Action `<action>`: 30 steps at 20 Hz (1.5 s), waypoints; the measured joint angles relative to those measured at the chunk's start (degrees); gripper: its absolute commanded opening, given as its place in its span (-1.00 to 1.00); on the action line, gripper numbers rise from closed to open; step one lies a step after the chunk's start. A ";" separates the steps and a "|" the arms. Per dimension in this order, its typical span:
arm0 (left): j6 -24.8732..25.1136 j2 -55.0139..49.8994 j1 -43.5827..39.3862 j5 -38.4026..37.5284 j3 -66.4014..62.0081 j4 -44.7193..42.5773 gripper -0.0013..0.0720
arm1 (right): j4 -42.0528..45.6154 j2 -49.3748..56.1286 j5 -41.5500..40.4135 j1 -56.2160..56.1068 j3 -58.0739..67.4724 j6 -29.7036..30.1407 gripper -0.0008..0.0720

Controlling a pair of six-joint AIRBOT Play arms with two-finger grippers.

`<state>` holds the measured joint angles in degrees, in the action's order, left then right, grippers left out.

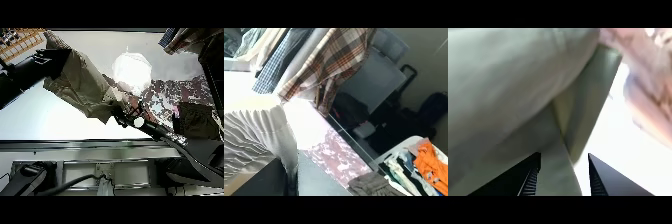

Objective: Fold the clothes and pants, and hang the long-sleeved shirts on hangers.

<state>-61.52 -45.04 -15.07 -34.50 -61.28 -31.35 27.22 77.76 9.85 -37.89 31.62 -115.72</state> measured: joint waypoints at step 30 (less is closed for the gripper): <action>-1.53 -2.71 0.00 -0.70 0.11 -0.26 -0.95 | 9.49 -3.85 5.40 -2.47 0.39 7.65 0.28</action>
<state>-63.05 -47.75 -15.07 -35.20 -61.17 -31.62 36.71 73.91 15.25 -40.36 32.01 -108.07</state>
